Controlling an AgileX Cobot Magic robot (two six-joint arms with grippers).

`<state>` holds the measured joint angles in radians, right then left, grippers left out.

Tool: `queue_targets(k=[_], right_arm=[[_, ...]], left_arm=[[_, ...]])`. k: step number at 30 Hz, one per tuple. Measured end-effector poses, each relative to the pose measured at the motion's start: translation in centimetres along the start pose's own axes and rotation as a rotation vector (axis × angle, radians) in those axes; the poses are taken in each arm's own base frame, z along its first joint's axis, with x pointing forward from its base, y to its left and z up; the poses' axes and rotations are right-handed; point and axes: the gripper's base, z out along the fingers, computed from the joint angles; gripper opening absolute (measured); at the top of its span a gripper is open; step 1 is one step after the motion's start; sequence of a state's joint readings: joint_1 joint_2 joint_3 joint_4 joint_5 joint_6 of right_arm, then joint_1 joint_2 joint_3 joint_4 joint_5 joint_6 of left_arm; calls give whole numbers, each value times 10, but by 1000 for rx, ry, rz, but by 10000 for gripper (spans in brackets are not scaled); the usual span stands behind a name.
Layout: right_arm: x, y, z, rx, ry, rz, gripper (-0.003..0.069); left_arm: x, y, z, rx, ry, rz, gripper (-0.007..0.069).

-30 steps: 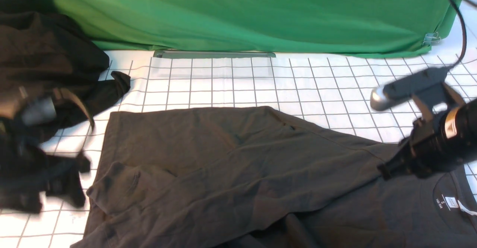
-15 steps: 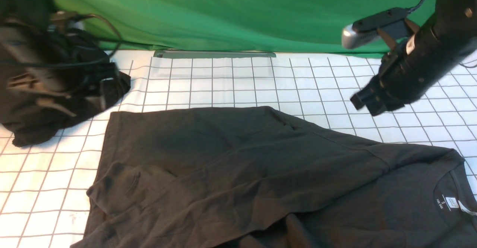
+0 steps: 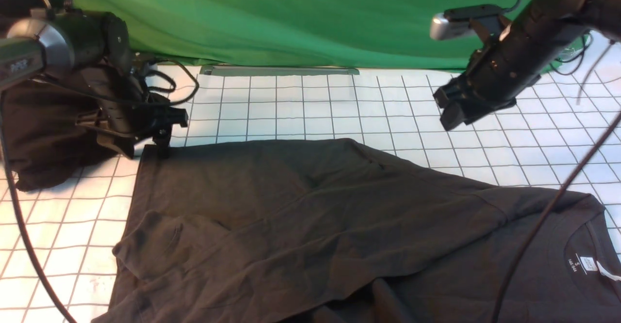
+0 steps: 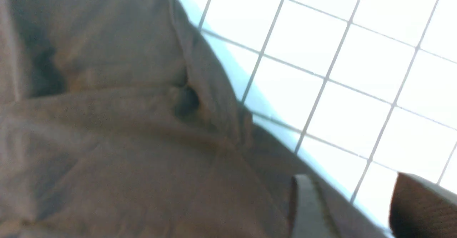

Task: Fold a long-sleeved shirt over a white checkered tablecloth.
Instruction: 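Grasp the near edge of the shirt at its hem and shoulder corners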

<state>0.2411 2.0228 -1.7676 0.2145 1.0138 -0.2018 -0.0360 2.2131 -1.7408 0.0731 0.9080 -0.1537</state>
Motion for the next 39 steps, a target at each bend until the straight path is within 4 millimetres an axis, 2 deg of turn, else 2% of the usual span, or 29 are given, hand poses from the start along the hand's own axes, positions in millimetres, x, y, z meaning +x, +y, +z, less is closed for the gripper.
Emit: queue_targets(k=[2, 5, 7, 9, 10, 11, 13, 16, 22, 28, 31, 32, 33, 34, 38, 39], right_arm=[[-4, -2, 7, 0, 1, 0, 344], [-9, -4, 19, -2, 3, 1, 330], [-12, -5, 25, -3, 5, -1, 318], [-15, -6, 36, -6, 11, -21, 314], [-16, -6, 38, -6, 12, -23, 316], [-17, -6, 44, -9, 16, -36, 328], [-20, -1, 49, -34, 14, -62, 360], [-19, 12, 62, -78, 41, -117, 408], [-12, 31, 86, -113, 98, -213, 428], [-7, 30, 107, -113, 132, -227, 429], [-8, 28, 110, -105, 122, -237, 364], [-9, 28, 110, -103, 115, -240, 300], [-11, 28, 110, -101, 101, -253, 176], [-14, 28, 110, -96, 77, -262, 87], [-27, 26, 103, -65, 7, -265, 28], [-37, 24, 96, -35, -47, -249, 22]], left_arm=[[-1, 0, 0, 1, -2, 19, 434], [-1, -3, 0, 6, -7, 58, 370], [-1, -7, -1, 9, -9, 82, 302], [0, -12, -1, 15, -9, 120, 155], [-1, -12, -1, 15, -10, 121, 143], [-1, -15, -2, 17, -11, 133, 80], [-2, -16, -2, 12, -6, 148, 37], [-6, -16, -6, 5, 6, 155, 31], [-19, -14, -25, -14, -24, 164, 29], [-24, -14, -31, -20, -41, 166, 29], [-24, -13, -31, -26, -43, 169, 29], [-24, -13, -31, -31, -47, 173, 29], [-25, -13, -31, -34, -57, 175, 29], [-27, -12, -31, -43, -73, 182, 29], [-33, -10, -34, -68, -123, 200, 29], [-39, -9, -37, -87, -177, 218, 29]])
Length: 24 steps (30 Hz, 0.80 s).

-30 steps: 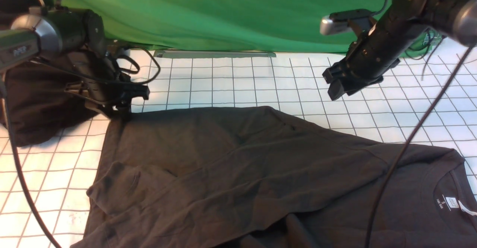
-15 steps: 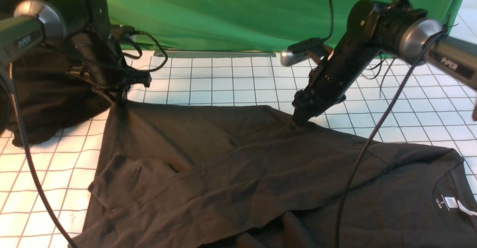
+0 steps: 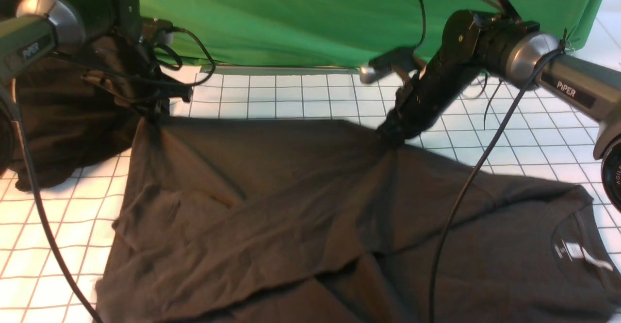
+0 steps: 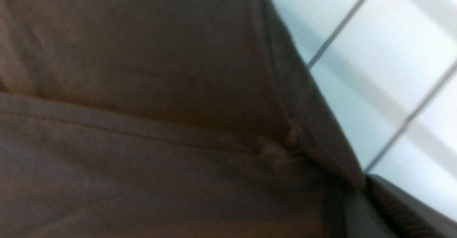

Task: Fold a long-sleeved shirt over a white checkered tablecloth.
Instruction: 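Grasp the near edge of the shirt at its hem and shoulder corners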

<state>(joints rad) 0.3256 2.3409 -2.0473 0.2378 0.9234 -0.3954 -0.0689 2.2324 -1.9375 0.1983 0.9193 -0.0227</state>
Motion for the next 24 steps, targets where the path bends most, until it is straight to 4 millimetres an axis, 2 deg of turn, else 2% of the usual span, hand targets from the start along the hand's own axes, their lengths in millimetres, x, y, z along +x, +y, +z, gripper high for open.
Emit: queue_targets(k=[5, 8, 10, 11, 12, 13, 14, 17, 19, 20, 21, 23, 24], right_arm=[[-17, -14, -13, 72, -135, 34, 24], [-19, -20, -12, 96, -173, 41, 64], [-20, -23, -9, 112, -195, 43, 170], [-20, -23, -9, 115, -198, 42, 183], [-21, -26, -8, 134, -211, 37, 309], [-21, -27, -8, 135, -213, 37, 323], [-21, -28, -8, 144, -214, 35, 422], [-21, -27, -22, 145, -190, 49, 498], [-19, -23, -47, 147, -130, 54, 481], [-20, -22, -54, 151, -129, 51, 477], [-17, -16, -81, 148, -69, 43, 424], [-11, -10, -109, 140, -3, 36, 335], [-10, -6, -123, 141, 2, 33, 264]], left_arm=[[-12, 2, -2, -21, -123, 19, 29], [-17, 2, -3, -22, -177, 32, 36], [-20, 2, -4, -26, -207, 46, 64], [-20, 2, -4, -28, -211, 48, 74], [-23, 3, -5, -33, -232, 53, 128], [-23, 3, -5, -34, -233, 53, 137], [-25, 4, -8, -39, -242, 43, 217], [-30, 9, -19, -51, -217, 4, 380], [-31, 13, -33, -58, -162, -24, 481], [-33, 14, -36, -58, -162, -28, 496], [-31, 16, -50, -51, -94, -53, 534], [-30, 17, -70, -19, -49, -79, 531], [-30, 16, -80, 10, -46, -85, 503]])
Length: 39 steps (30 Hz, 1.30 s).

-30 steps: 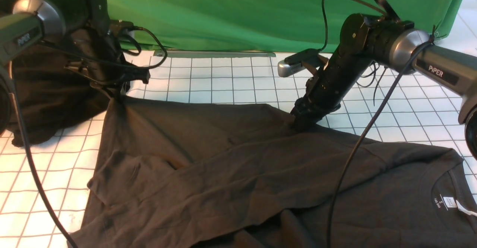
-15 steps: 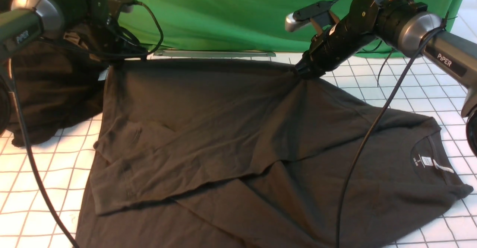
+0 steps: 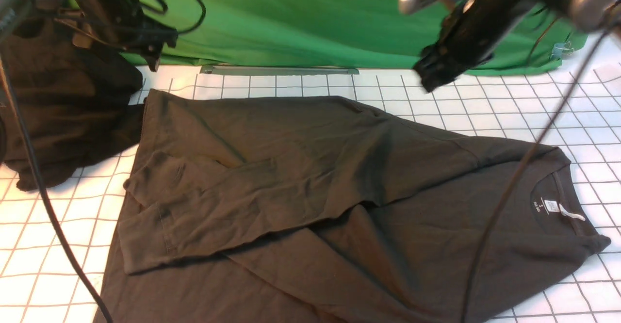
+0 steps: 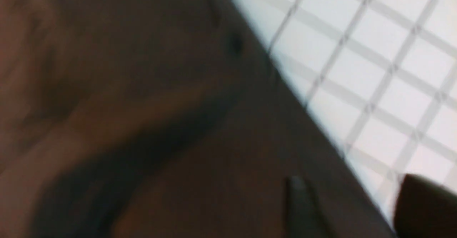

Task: Fold a long-sleeved shirt over a white checkered tablecloth.
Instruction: 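Grasp the near edge of the shirt at its hem and shoulder corners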

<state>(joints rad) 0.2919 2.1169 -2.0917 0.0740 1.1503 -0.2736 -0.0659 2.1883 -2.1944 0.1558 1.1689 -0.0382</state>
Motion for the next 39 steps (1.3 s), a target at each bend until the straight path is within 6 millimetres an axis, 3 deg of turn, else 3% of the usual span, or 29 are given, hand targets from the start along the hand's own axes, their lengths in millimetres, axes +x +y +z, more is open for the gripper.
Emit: queue_targets(k=[1, 3, 5, 7, 9, 10, 12, 13, 14, 16, 19, 20, 22, 23, 24, 27, 32, 33, 34, 39], right_arm=[[2, 2, -16, 0, -4, -2, 186], [12, 6, -45, 0, -4, -2, 61], [25, 10, -57, -6, 19, 12, 26], [40, 14, -60, -14, 56, 17, 17], [72, 22, -62, -35, 141, 25, 16], [72, 22, -62, -36, 141, 25, 16], [112, 35, -59, -81, 221, 48, 24], [115, 36, -59, -86, 227, 50, 26], [132, 44, -57, -117, 231, 70, 43], [155, 59, -52, -155, 232, 83, 85], [183, 93, -42, -204, 254, 27, 200], [186, 96, -39, -206, 260, 22, 209], [197, 118, -33, -233, 278, -38, 293], [207, 139, -26, -252, 283, -107, 372], [208, 143, -25, -256, 283, -123, 388], [215, 168, -20, -258, 262, -211, 472], [213, 178, -18, -238, 220, -214, 497], [213, 178, -18, -238, 219, -214, 498], [213, 178, -18, -234, 218, -208, 497], [213, 178, -17, -230, 218, -209, 497]], left_arm=[[0, -2, -14, 47, -6, -13, 454], [3, -9, -41, 121, -26, -24, 260], [11, -15, -61, 147, -31, -9, 121], [25, -22, -72, 164, -4, 14, 48], [52, -30, -87, 176, 47, 43, 8], [52, -31, -92, 177, 36, 45, 6], [98, -41, -100, 188, 142, 58, -6], [102, -40, -104, 189, 140, 57, -6], [133, -43, -103, 187, 215, 52, -7], [172, -45, -101, 181, 298, 45, -7], [227, -43, -95, 168, 380, -3, -7], [230, -43, -92, 167, 389, -2, -7], [260, -41, -84, 155, 415, -15, -3], [282, -40, -77, 148, 444, -20, 11], [282, -40, -77, 149, 438, -21, 13], [310, -40, -62, 142, 471, -27, 76], [329, -41, -51, 144, 483, -58, 304], [330, -41, -51, 144, 486, -58, 314], [335, -42, -50, 145, 500, -61, 388], [339, -42, -47, 138, 524, -93, 523]])
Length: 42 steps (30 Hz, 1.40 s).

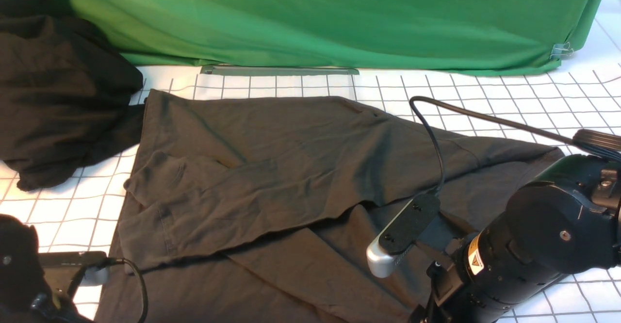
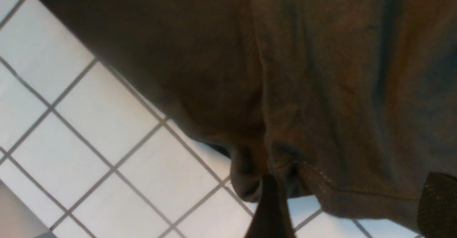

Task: Fold a long-sleeved shirt over a white checkered tablecloth.
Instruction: 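Grasp the near edge of the shirt at its hem and shoulder corners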

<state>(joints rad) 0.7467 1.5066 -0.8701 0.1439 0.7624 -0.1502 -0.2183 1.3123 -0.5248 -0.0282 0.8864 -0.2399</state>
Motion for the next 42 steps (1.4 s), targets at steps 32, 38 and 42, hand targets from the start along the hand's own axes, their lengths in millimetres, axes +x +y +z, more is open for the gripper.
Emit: queue_targets(k=[32, 38, 42], right_arm=[[4, 24, 35, -56, 145, -58, 512], [4, 23, 47, -46, 174, -40, 502], [4, 22, 52, -38, 182, -52, 332]], left_arm=[[4, 6, -27, -79, 97, 69, 17], [6, 7, -30, -84, 77, 50, 17], [6, 7, -30, -85, 82, 56, 17]])
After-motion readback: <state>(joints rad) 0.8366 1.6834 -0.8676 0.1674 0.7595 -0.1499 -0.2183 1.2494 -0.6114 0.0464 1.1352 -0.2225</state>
